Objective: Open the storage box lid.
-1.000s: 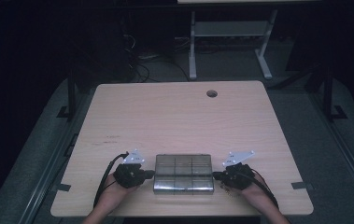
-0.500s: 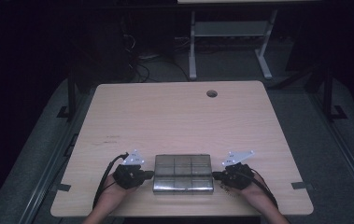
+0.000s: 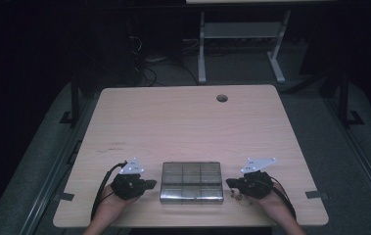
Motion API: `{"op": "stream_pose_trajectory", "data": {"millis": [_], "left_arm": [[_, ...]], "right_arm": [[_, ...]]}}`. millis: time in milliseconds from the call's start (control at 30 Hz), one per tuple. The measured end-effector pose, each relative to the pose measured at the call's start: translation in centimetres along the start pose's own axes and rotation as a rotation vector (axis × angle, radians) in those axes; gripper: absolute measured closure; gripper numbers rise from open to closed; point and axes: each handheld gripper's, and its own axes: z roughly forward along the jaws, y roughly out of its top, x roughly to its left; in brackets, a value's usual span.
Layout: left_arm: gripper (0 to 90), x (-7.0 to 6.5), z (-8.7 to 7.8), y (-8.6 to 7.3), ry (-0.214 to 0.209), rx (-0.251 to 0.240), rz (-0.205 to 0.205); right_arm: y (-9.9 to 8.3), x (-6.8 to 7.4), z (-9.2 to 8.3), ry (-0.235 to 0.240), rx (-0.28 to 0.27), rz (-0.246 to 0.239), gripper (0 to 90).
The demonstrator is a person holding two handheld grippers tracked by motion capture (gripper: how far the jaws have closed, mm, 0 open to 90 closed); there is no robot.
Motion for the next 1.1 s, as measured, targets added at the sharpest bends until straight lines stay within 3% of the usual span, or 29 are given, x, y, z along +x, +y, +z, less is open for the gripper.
{"op": "stream_pose_trajectory", "data": {"millis": [367, 567, 800, 1100], "left_arm": [[89.6, -1.5, -1.9, -1.9, -0.011, -0.007, -0.004], [89.6, -2.3, -2.1, -2.7, -0.028, 0.004, 0.002], [89.7, -2.3, -1.8, -2.4, -0.063, 0.008, 0.051], [89.6, -2.9, -1.5, -2.0, -0.084, -0.011, 0.064]], "right_arm": [[-2.1, 1.0, -2.2, 0.006, -0.037, 0.0, 89.5], [-2.8, 1.9, -2.7, 0.035, -0.053, -0.004, 89.9], [-2.5, 2.8, -2.2, 0.084, -0.048, -0.028, 90.0], [-2.2, 2.9, -2.1, 0.136, -0.051, -0.034, 90.0]]}}
